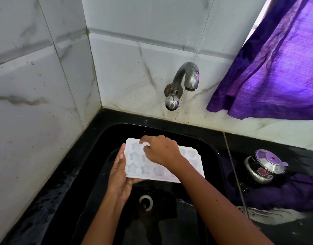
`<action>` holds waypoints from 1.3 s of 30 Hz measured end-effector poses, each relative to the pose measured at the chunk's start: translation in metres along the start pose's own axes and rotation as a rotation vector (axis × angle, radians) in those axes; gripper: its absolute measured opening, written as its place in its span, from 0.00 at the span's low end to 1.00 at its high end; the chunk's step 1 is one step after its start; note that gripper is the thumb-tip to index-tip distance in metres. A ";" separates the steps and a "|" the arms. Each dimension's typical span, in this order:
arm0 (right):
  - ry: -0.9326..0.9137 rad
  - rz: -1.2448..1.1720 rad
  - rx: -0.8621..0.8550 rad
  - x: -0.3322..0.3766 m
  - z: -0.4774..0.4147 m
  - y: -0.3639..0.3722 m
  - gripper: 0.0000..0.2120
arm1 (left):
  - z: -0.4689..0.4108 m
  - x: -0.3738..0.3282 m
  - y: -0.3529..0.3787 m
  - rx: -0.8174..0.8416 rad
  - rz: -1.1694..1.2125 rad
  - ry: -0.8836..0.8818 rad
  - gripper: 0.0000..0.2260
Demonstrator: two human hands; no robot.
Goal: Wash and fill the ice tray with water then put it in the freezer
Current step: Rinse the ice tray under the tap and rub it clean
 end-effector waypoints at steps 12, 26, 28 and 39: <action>-0.018 0.025 0.160 0.012 -0.008 0.023 0.20 | -0.007 0.007 -0.007 -0.029 0.048 -0.041 0.20; 0.032 -0.035 0.119 0.017 -0.012 0.024 0.19 | -0.003 -0.009 -0.007 -0.064 0.021 0.018 0.18; 0.028 -0.053 0.111 0.019 -0.011 0.022 0.19 | -0.004 -0.013 -0.007 -0.066 0.005 0.027 0.17; 0.379 -0.224 -0.098 -0.093 0.061 -0.013 0.17 | -0.005 -0.020 -0.018 -0.056 0.003 -0.008 0.11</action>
Point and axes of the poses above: each hand's wrist, its own z-axis away from the middle knuckle, its own y-axis out of the palm, x = y × z, the point moved 9 cm from there along -z, towards the middle knuckle, and after that the axes turned 2 degrees about -z, right-handed, at the moved point
